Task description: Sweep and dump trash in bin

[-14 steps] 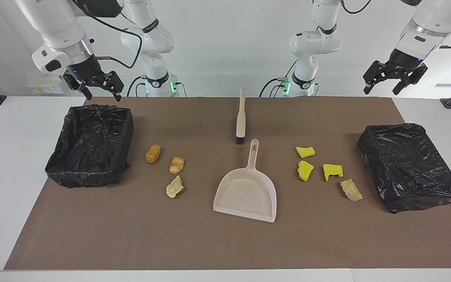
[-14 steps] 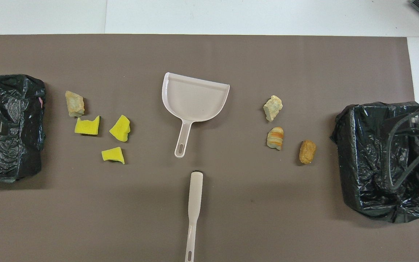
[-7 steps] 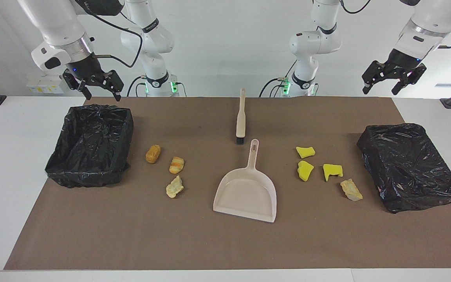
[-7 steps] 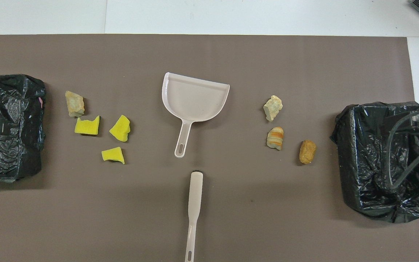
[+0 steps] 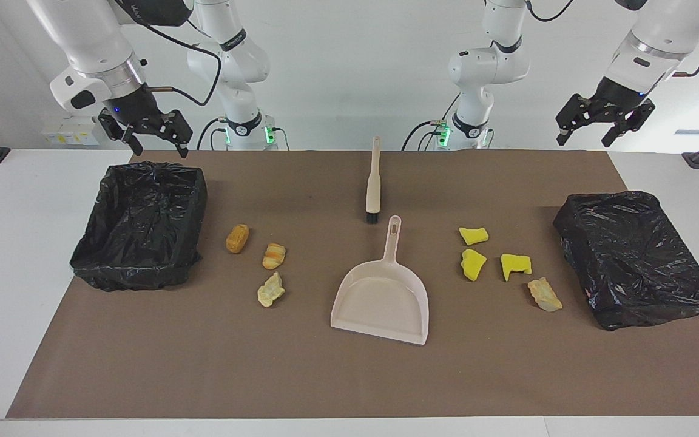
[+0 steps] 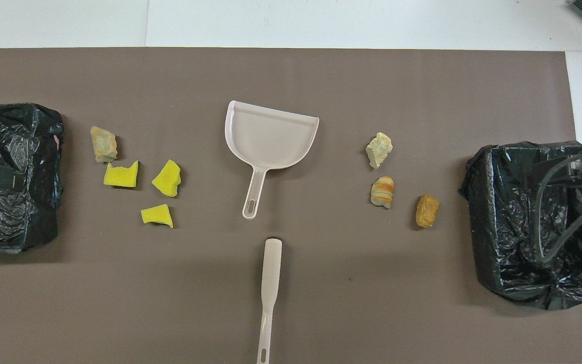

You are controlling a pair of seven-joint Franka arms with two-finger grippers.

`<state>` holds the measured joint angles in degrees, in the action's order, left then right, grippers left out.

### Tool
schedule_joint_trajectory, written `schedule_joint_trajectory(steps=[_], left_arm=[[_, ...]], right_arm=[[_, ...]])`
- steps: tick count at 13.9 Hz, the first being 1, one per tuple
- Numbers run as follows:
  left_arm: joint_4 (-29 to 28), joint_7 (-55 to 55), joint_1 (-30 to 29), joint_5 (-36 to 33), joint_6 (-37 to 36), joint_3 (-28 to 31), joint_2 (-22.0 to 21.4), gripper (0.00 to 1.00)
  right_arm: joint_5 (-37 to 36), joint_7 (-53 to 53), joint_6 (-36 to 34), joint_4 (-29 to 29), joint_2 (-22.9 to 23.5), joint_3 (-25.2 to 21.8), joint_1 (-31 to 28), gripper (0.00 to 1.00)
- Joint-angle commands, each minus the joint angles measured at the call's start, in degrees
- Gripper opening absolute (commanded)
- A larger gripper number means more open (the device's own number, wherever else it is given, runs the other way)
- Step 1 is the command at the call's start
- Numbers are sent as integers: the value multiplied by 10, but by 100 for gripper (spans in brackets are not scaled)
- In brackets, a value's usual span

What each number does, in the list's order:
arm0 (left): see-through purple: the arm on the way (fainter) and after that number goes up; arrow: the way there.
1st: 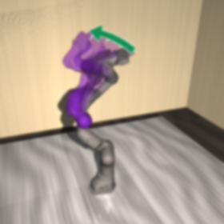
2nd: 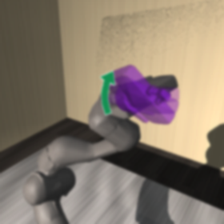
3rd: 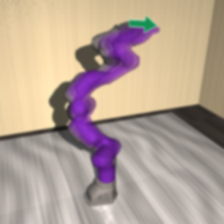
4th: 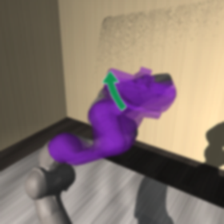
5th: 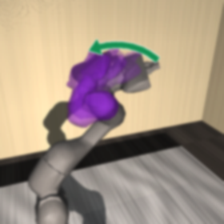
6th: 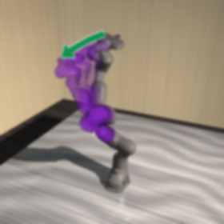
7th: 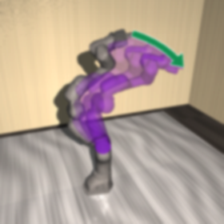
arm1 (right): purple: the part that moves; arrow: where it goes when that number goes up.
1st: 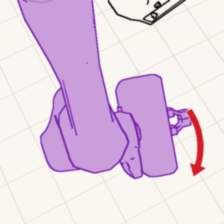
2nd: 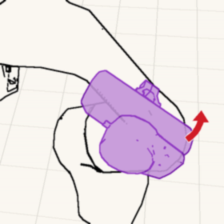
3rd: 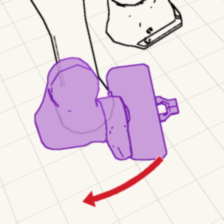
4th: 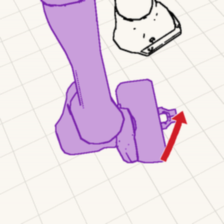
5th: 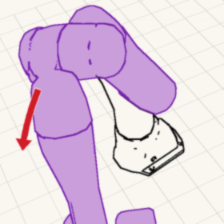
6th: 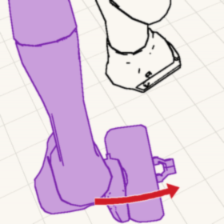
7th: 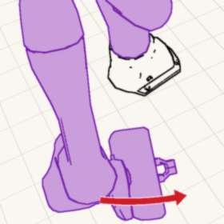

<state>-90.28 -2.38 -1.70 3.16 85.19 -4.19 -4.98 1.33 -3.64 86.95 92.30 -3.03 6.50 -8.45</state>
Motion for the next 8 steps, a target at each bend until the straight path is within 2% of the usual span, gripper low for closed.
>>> schedule_joint_trajectory(steps=[1,4,8], left_arm=[[-52,8,35,5,14,2,-27,100],[-119,71,99,6,25,2,-58,100],[-218,151,201,6,78,2,-90,100]], right_arm=[[4,-4,14,13,-6,-3,2,100],[5,-4,16,17,-6,-3,2,100],[5,-4,31,31,-5,-3,2,100]])
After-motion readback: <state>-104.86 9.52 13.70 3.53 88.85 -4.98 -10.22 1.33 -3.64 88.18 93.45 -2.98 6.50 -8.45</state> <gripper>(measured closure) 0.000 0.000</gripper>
